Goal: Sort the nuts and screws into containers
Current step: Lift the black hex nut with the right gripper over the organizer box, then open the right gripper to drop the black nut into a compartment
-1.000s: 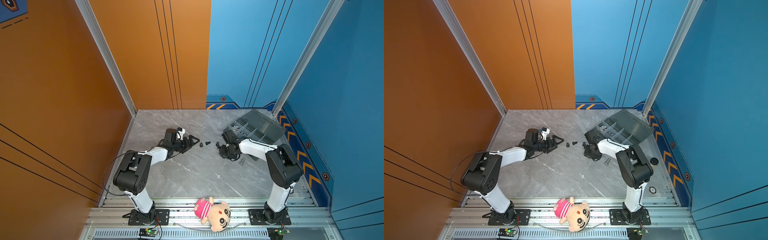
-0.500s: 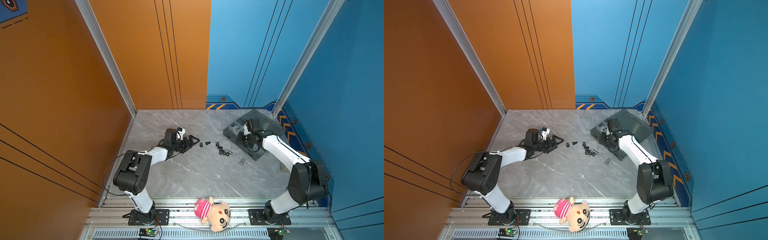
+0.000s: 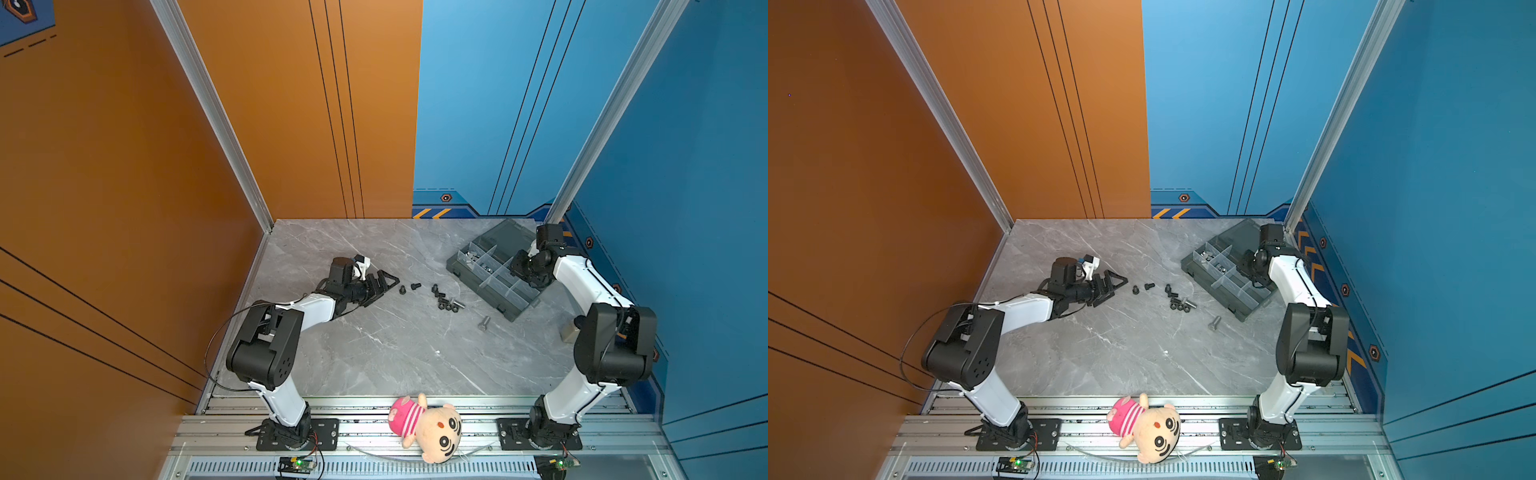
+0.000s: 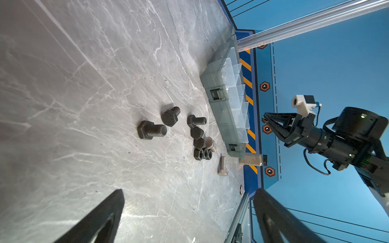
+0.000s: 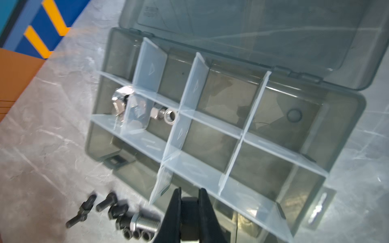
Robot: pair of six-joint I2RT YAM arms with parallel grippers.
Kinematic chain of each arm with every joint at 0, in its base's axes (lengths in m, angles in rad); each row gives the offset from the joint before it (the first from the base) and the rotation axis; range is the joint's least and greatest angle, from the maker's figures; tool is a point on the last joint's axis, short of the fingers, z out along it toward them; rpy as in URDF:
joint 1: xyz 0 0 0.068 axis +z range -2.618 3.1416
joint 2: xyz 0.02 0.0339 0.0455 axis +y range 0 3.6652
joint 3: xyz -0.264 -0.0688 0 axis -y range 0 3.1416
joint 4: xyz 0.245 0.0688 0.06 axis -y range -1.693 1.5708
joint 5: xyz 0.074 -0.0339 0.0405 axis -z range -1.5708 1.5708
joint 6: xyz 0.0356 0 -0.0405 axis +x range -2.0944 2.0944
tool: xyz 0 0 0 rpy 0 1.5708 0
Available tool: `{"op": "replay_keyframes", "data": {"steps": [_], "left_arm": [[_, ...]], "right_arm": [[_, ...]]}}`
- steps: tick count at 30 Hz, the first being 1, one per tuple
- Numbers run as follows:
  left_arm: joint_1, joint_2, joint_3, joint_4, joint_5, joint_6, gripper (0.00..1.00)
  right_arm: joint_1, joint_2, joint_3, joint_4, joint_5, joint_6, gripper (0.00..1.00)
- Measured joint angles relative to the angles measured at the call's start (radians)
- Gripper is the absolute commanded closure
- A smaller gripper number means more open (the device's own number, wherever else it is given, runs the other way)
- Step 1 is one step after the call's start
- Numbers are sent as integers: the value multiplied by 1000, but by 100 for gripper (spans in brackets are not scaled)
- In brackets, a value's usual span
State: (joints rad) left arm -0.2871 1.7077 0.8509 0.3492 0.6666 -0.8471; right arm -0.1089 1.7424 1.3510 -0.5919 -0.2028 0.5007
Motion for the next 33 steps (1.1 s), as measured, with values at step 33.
{"op": "replay_keyframes", "data": {"steps": [33], "left_arm": [[-35, -22, 1, -3, -8, -14, 2]], "right_arm": [[3, 171, 85, -4, -8, -8, 64]]}}
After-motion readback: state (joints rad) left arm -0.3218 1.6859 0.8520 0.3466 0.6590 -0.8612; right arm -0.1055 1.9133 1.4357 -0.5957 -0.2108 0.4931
